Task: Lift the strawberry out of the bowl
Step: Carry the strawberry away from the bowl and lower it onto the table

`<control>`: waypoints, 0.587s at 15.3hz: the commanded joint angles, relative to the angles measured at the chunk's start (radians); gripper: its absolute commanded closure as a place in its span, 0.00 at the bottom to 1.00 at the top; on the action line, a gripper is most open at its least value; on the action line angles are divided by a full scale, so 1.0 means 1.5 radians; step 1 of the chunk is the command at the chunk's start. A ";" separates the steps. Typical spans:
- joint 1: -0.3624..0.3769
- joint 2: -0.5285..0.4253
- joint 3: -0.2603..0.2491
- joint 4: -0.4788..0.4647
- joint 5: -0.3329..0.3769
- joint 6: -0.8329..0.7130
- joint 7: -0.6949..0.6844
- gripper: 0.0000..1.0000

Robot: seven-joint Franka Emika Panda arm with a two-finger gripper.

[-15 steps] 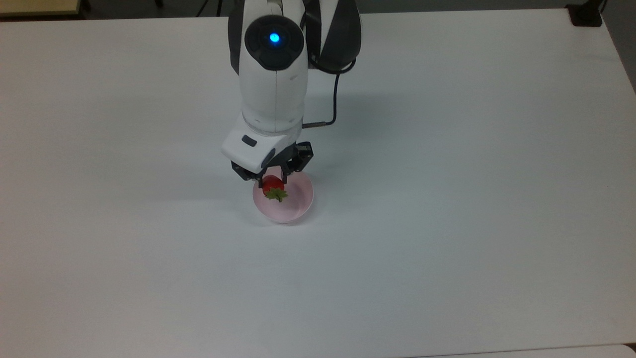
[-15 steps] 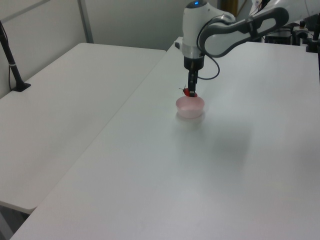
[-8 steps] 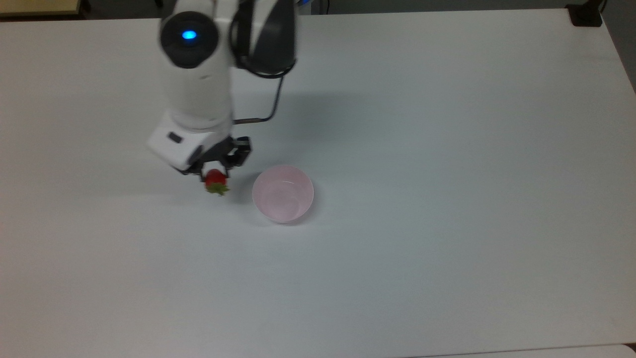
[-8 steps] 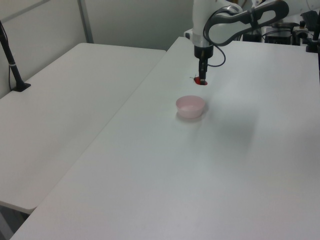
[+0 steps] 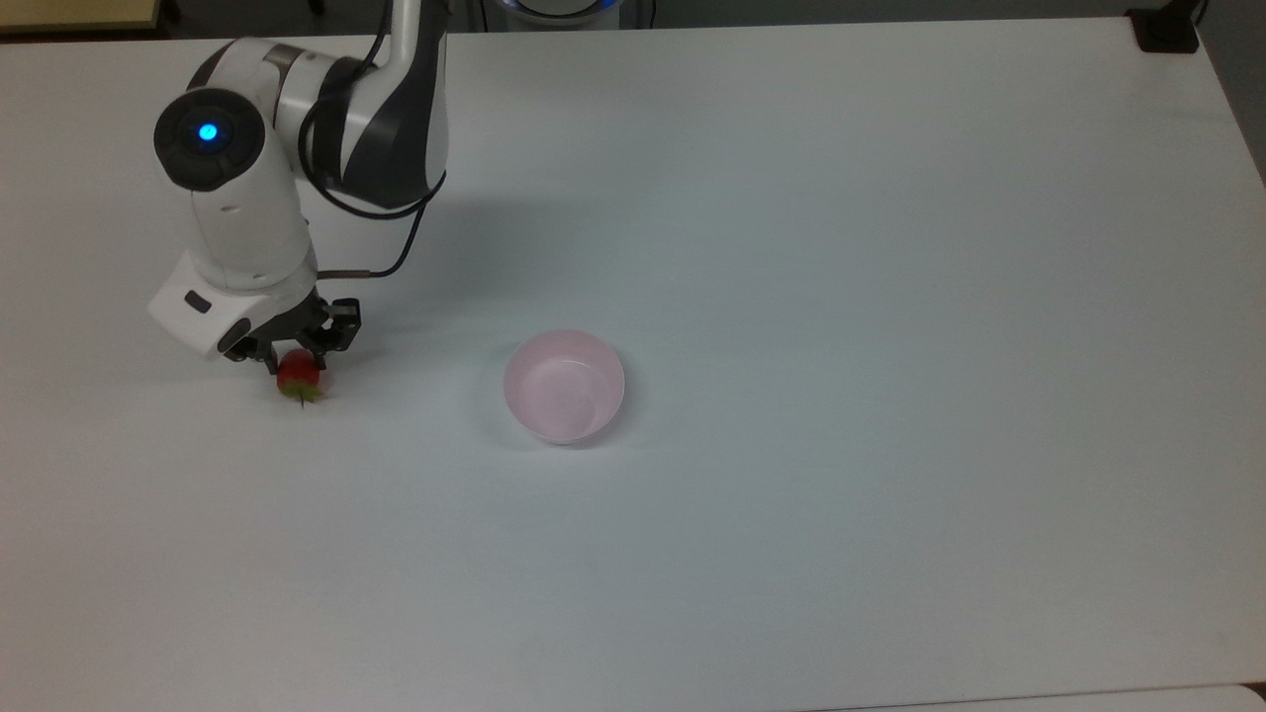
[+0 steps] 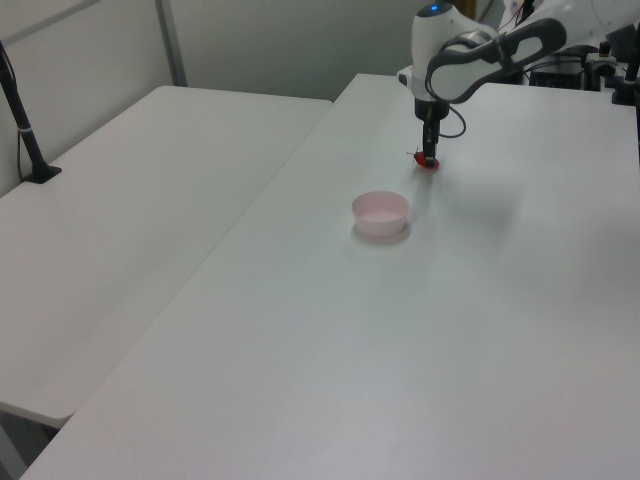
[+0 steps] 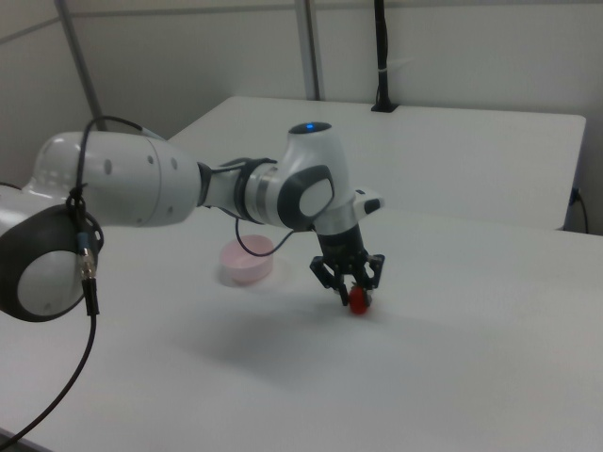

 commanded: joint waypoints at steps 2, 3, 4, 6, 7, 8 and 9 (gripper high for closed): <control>0.000 -0.006 0.002 -0.007 -0.006 0.015 0.001 0.08; 0.003 -0.008 0.002 -0.007 -0.006 0.015 0.001 0.00; 0.006 -0.014 0.002 -0.007 -0.005 0.011 0.001 0.00; 0.010 -0.047 0.007 -0.009 0.000 -0.008 0.002 0.00; 0.022 -0.064 0.008 -0.008 0.002 -0.038 0.005 0.00; 0.034 -0.086 0.008 -0.008 0.003 -0.075 0.018 0.00; 0.046 -0.112 0.009 -0.009 0.004 -0.107 0.046 0.00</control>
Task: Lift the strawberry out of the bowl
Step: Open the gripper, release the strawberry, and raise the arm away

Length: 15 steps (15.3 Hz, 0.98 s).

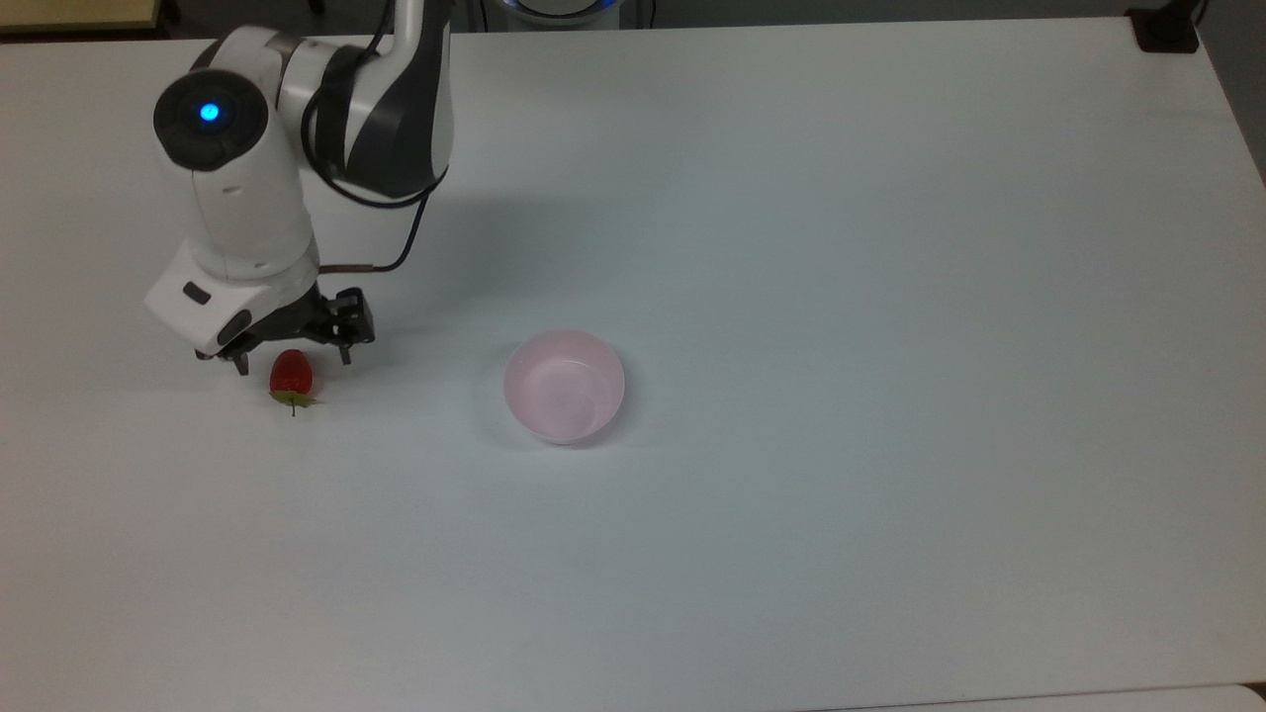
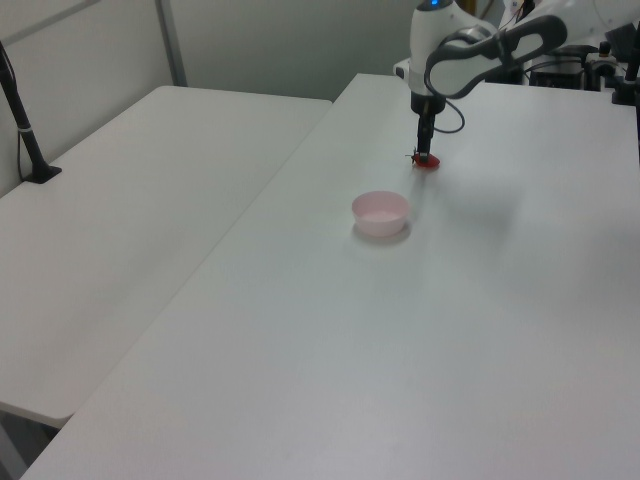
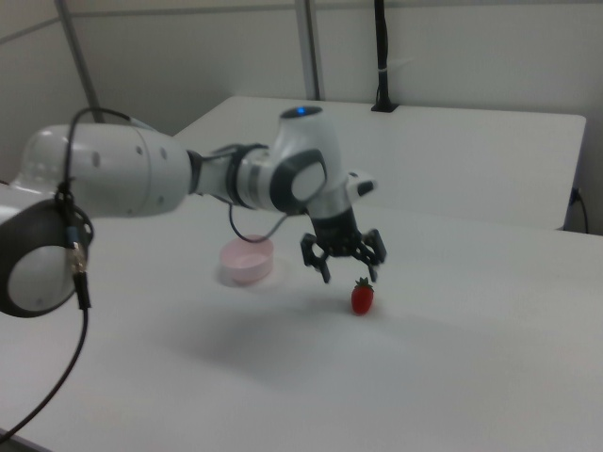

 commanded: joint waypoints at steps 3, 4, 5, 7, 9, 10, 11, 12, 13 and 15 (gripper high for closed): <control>0.084 -0.168 0.000 -0.022 0.009 -0.182 0.170 0.00; 0.101 -0.191 -0.001 -0.023 0.010 -0.210 0.214 0.00; 0.116 -0.212 -0.004 -0.024 0.011 -0.238 0.252 0.00; 0.154 -0.250 -0.012 -0.024 0.030 -0.293 0.313 0.00; 0.174 -0.285 -0.034 -0.028 0.083 -0.322 0.369 0.00; 0.193 -0.300 -0.049 -0.043 0.103 -0.326 0.379 0.00; 0.208 -0.310 -0.061 -0.054 0.109 -0.326 0.381 0.00; 0.212 -0.314 -0.063 -0.055 0.109 -0.332 0.381 0.00; 0.213 -0.315 -0.063 -0.055 0.108 -0.344 0.378 0.00; 0.209 -0.317 -0.064 -0.051 0.109 -0.349 0.382 0.00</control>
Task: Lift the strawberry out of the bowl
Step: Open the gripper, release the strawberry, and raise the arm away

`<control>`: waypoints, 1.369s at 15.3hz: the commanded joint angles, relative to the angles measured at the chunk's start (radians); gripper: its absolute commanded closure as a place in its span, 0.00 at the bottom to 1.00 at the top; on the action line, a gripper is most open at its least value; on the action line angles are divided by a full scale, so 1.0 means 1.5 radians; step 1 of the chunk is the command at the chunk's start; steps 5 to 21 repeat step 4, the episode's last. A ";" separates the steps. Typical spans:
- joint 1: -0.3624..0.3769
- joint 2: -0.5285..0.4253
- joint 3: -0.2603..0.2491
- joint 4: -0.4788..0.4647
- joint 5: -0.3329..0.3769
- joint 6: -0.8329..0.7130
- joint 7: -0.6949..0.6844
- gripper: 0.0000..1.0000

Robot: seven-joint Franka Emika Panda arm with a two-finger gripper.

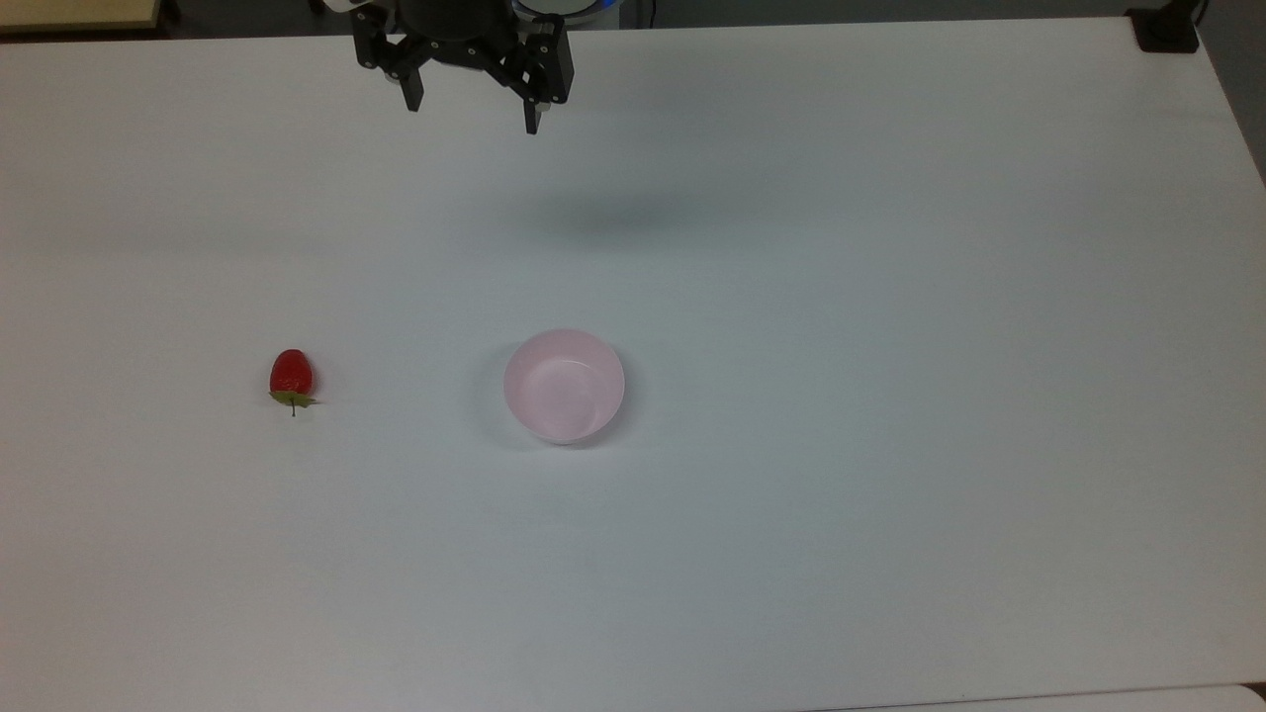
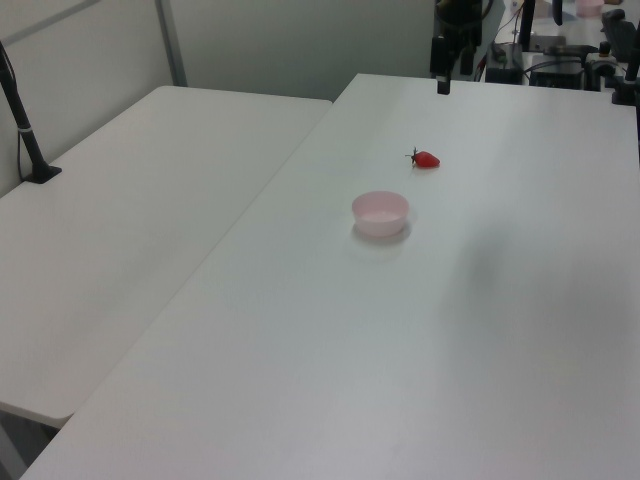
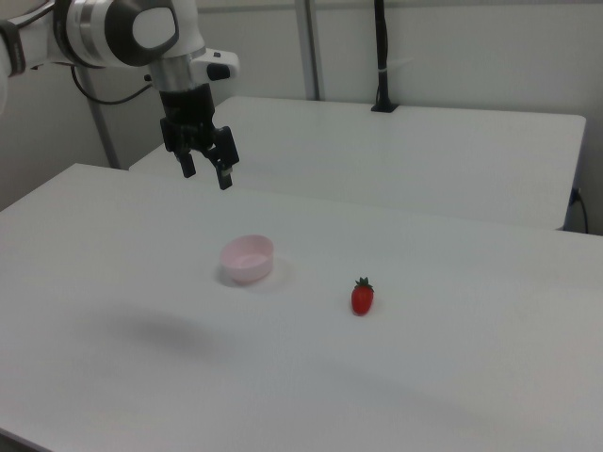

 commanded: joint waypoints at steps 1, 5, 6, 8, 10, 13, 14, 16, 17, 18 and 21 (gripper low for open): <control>0.014 -0.026 -0.021 -0.026 0.014 -0.011 0.016 0.00; 0.013 -0.026 -0.020 -0.026 0.011 -0.010 0.012 0.00; 0.013 -0.026 -0.020 -0.026 0.011 -0.010 0.012 0.00; 0.013 -0.026 -0.020 -0.026 0.011 -0.010 0.012 0.00; 0.013 -0.026 -0.020 -0.026 0.011 -0.010 0.012 0.00; 0.013 -0.026 -0.020 -0.026 0.011 -0.010 0.012 0.00; 0.013 -0.026 -0.020 -0.026 0.011 -0.010 0.012 0.00; 0.013 -0.026 -0.020 -0.026 0.011 -0.010 0.012 0.00; 0.013 -0.026 -0.020 -0.026 0.011 -0.010 0.012 0.00; 0.013 -0.026 -0.020 -0.026 0.011 -0.010 0.012 0.00; 0.013 -0.026 -0.020 -0.026 0.011 -0.010 0.012 0.00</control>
